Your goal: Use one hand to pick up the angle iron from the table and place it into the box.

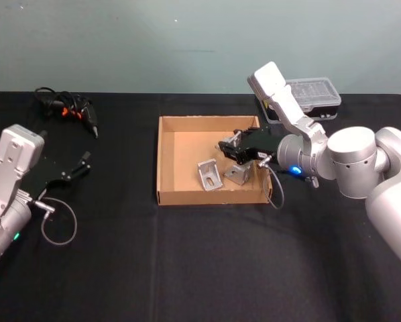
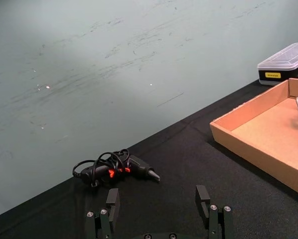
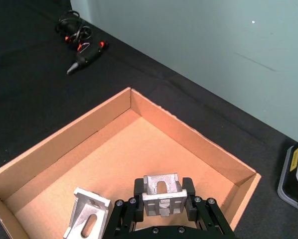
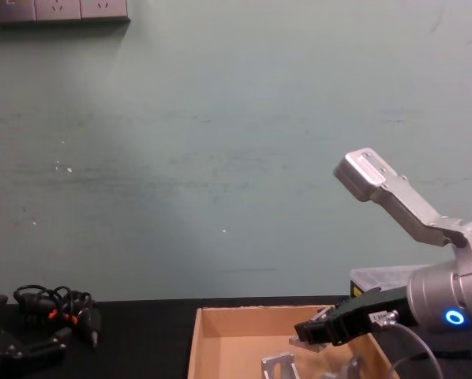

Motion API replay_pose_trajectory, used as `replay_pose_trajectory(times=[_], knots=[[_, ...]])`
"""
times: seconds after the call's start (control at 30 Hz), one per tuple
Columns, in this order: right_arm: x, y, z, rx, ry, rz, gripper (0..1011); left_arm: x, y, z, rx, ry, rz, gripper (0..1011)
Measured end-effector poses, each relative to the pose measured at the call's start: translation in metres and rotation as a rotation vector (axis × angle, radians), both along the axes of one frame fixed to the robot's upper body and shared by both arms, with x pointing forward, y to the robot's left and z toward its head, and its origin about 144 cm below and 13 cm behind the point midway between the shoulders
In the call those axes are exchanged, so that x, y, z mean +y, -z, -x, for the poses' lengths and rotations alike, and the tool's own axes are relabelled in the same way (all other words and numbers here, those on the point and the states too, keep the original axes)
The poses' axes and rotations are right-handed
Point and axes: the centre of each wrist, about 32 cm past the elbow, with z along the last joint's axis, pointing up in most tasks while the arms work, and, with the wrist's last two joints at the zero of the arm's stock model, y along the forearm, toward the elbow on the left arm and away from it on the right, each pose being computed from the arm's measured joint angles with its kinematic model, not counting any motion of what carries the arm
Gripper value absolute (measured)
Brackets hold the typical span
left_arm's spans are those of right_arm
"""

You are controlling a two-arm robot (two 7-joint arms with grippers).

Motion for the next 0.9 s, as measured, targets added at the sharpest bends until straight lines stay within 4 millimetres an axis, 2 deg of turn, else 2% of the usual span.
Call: replay_pose_trajectory(times=[0.7, 0.77, 0.9], knots=[[0.0009, 0.0062, -0.0034, 0.018, -0.024, 0.039, 451, 0.0000, 0.0000, 0.0000, 0.000, 0.000, 0.000, 1000], [0.0007, 0.0072, -0.0027, 0.018, -0.023, 0.042, 471, 0.0000, 0.0000, 0.0000, 0.000, 0.000, 0.000, 1000], [0.0003, 0.0079, -0.0016, 0.009, -0.020, 0.042, 589, 0.0000, 0.0000, 0.0000, 0.000, 0.000, 0.000, 1000]])
